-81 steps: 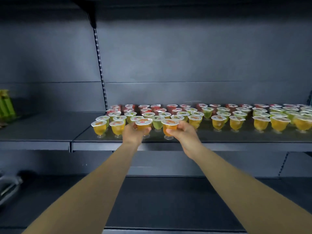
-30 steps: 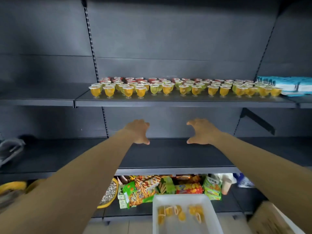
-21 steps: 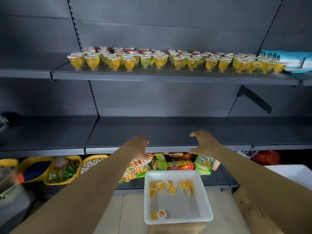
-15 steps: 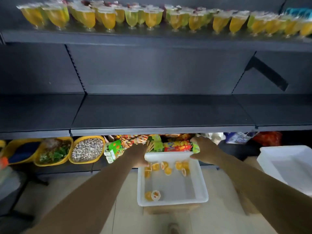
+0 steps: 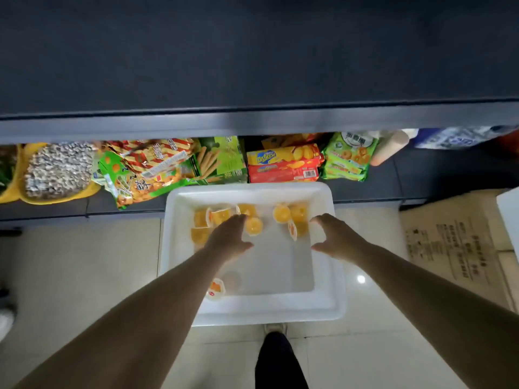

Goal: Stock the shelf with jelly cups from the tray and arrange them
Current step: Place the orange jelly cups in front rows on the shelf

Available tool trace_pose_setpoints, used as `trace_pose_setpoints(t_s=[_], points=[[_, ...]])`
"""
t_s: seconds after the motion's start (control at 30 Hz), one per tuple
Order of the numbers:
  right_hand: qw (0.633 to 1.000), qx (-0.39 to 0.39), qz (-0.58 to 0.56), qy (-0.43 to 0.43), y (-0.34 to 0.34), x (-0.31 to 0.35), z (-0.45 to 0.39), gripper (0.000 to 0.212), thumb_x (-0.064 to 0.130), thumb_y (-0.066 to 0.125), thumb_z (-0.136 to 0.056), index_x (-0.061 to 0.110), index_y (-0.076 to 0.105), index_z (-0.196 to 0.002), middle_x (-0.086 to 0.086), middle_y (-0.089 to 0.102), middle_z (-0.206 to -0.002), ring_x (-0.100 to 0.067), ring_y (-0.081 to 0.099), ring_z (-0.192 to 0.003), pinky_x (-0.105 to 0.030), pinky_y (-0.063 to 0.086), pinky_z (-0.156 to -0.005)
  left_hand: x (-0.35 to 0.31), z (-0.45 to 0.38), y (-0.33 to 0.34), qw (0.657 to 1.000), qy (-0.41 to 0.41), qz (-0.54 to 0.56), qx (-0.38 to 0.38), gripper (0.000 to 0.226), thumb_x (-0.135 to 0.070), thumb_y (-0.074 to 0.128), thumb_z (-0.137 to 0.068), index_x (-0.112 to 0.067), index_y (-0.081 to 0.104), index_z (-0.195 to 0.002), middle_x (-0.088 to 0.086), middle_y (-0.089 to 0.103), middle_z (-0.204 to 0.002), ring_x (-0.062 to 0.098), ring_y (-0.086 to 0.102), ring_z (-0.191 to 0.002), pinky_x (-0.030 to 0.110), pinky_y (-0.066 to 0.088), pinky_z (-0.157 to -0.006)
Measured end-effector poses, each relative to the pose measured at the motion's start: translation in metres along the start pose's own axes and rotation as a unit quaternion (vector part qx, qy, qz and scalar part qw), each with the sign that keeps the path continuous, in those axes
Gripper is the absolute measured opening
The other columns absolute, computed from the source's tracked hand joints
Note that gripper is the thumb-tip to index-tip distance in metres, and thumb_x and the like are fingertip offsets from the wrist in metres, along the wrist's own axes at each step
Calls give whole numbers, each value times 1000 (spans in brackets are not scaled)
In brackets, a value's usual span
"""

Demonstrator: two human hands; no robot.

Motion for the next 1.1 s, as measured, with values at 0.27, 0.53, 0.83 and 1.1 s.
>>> trace_pose_setpoints(t_s=[0.27,0.53,0.83,1.1], points=[[998,26,-59,9,65,-34,-102,59,5,65,-84,8,40,-138,-14,48,-134,-30,49,-122,-33,43,-97,11,-105,50,983,88,-155,43,63,-24,63,-88,-13,33,-143,10,39,-140,25,40,-128,30,30,-104],[998,4,-55,-17,91,-41,-122,45,7,55,-91,17,48,-134,-10,49,-135,-30,48,-123,-35,41,-100,18,-118,75,973,91,-205,44,48,-20,58,-90,-12,43,-135,12,44,-131,29,43,-121,36,40,-98],[995,39,-87,-7,99,-41,-120,44,25,68,-86,13,52,-125,-8,54,-129,-25,52,-117,-25,37,-86,31,-103,85,999,-16,-47,-11,48,-23,67,-84,-10,49,-127,14,53,-124,31,51,-114,34,41,-92],[995,48,-91,8,108,-43,-120,64,22,75,-80,12,45,-136,-9,49,-136,-26,48,-123,-30,40,-97,44,-93,88,996,-43,1,-80,46,-28,67,-86,-4,51,-122,16,62,-118,30,58,-109,34,44,-88]])
Point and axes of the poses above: each hand's wrist, its own z-axis away from the middle knuckle, its own y-axis out of the palm, x = y × z, the point moved 2 cm from there along -z, towards the middle knuckle
